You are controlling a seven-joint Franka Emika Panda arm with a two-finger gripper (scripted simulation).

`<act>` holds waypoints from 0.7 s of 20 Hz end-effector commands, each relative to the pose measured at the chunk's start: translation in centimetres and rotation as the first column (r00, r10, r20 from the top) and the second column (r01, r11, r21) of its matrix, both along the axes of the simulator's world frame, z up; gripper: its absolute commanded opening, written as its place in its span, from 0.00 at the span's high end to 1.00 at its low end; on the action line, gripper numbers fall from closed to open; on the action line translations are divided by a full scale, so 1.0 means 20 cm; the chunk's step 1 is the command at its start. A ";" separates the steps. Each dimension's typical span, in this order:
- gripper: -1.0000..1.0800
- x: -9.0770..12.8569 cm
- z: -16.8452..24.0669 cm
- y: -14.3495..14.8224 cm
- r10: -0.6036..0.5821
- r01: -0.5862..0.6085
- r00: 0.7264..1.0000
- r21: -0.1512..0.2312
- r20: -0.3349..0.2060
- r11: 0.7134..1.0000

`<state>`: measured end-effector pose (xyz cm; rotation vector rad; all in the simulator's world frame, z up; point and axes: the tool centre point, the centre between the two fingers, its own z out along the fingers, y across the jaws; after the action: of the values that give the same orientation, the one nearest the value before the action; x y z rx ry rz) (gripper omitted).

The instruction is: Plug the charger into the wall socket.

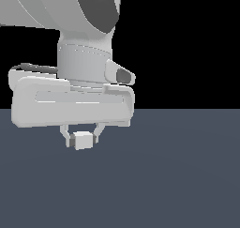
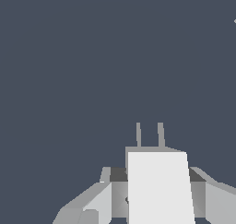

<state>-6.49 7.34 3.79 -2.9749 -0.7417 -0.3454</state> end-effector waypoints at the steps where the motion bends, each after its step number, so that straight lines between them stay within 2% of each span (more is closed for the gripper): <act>1: 1.00 0.02 0.03 0.00 -0.069 0.069 0.998 0.001 0.001 0.998; 7: 1.00 0.06 0.09 -0.01 -0.223 0.223 0.975 0.003 0.002 0.975; 14: 1.00 0.10 0.15 -0.03 -0.385 0.385 0.923 0.004 0.002 0.923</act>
<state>-4.72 6.85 6.53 -3.0958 -0.2028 -0.3638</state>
